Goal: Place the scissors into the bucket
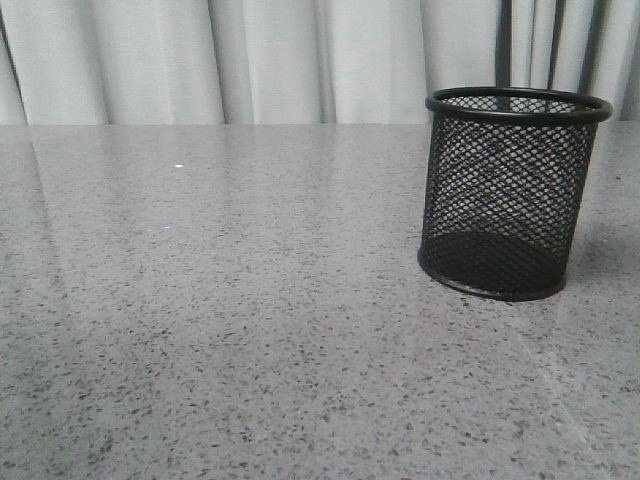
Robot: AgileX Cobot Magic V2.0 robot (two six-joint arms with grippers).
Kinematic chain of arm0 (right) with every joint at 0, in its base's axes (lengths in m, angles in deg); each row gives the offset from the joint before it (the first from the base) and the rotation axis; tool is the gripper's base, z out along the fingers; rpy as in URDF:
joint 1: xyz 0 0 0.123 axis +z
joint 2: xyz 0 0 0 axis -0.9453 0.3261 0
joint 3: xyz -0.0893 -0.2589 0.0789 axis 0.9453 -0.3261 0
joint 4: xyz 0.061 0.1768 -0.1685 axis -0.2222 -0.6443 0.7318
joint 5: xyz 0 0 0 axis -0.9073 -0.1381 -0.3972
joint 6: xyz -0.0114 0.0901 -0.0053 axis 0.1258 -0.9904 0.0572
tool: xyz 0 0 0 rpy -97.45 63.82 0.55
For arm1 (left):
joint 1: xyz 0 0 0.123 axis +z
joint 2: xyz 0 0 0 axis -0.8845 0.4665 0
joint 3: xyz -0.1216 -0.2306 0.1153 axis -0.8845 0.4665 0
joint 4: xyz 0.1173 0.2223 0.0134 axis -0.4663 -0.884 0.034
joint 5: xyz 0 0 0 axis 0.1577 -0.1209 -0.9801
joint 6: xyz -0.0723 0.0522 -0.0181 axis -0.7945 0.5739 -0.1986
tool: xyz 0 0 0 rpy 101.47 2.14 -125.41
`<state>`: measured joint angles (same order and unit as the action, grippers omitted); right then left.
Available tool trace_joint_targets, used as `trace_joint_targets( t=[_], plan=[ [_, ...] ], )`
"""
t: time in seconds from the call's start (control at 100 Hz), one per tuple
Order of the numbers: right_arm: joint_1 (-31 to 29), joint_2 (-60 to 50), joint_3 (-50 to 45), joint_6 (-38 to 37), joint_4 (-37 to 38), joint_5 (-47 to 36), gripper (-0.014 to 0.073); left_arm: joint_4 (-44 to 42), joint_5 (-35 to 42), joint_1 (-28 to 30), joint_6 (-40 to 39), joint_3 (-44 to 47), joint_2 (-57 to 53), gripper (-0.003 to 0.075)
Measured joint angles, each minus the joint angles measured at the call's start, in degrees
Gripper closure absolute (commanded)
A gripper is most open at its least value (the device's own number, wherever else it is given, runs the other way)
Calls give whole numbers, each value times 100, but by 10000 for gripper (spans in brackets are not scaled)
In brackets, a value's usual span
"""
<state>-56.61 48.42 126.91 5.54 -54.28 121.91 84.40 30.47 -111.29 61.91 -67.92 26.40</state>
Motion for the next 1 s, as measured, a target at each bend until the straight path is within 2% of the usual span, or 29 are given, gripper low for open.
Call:
trace_joint_targets(
  t=[0.11, 0.27, 0.72, 0.77, 0.84, 0.95, 1.0],
  plan=[
    [132, -423, -449, -227, 310, 28, 655, -147, -100, 0, -277, 22, 0, 740],
    [147, -554, -701, -333, 343, 28, 655, -194, -121, 0, -385, 118, 0, 740],
    [147, 1563, -753, -357, 324, -24, 641, -23, -76, 0, -419, 216, 0, 740],
    [147, 1720, -753, -357, 324, -54, 606, -20, -88, 0, -419, 216, 0, 740],
    [147, 1861, -717, -357, 324, -74, 507, 2, -142, 0, -427, 216, 0, 740],
    [147, 1911, -520, -357, 376, -78, 247, 21, -215, 0, -427, 216, 0, 740],
    [147, 1911, -374, -357, 420, -78, 167, 80, -224, 0, -439, 216, 0, 740]
  ],
)
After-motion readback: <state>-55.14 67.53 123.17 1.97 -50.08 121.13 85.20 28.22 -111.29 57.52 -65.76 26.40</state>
